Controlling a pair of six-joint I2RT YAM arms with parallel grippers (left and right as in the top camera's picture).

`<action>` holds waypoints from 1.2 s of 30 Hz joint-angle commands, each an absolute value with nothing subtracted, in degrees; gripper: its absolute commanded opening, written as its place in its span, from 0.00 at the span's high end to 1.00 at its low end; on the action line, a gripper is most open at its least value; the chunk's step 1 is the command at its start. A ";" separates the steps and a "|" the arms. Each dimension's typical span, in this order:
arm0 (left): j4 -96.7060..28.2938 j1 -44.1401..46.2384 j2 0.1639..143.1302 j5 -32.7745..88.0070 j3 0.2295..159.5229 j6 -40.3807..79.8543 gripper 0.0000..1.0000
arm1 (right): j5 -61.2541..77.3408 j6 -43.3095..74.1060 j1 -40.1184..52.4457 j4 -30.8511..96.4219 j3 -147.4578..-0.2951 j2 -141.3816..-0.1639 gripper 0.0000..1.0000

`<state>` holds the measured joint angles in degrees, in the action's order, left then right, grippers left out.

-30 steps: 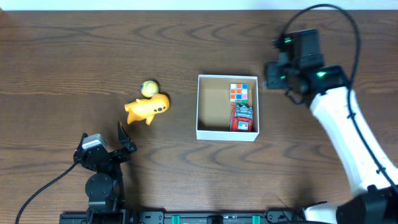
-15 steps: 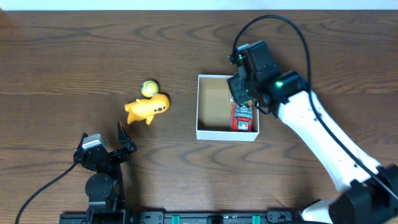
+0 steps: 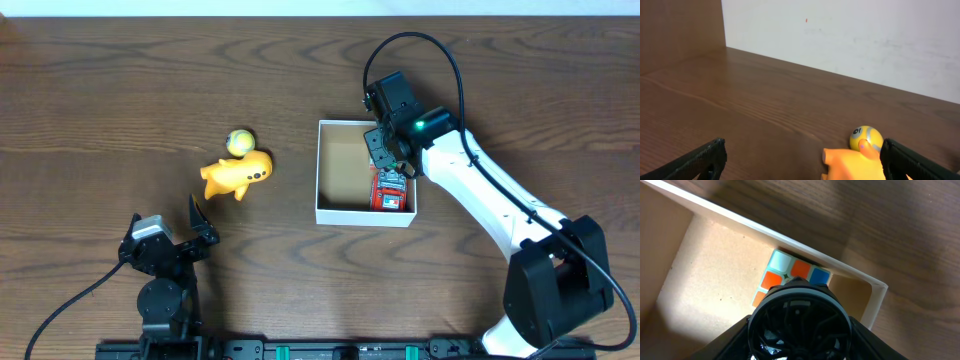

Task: Pack container
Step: 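Carry the black wheel over the box and lower it inside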

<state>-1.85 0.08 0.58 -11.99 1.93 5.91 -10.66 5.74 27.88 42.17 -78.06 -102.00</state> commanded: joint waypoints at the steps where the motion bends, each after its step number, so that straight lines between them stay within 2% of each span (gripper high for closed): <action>1: -2.74 0.19 0.23 -12.05 0.23 5.37 0.02 | -12.25 5.34 28.08 42.02 -79.05 -102.15 0.44; 16: -2.74 0.19 0.23 -12.05 0.23 5.37 0.02 | -12.64 10.79 28.03 44.56 -78.94 -102.35 0.44; 26: -2.74 0.19 0.23 -12.05 0.23 5.37 0.02 | -12.64 10.92 28.03 44.62 -78.94 -102.35 0.35; 36: -2.74 0.19 0.23 -12.05 0.23 5.37 0.02 | -12.67 10.92 28.03 43.68 -81.06 -101.12 0.31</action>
<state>-1.83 0.05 0.58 -12.01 1.93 5.91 -11.84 10.26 27.88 43.64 -78.39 -102.00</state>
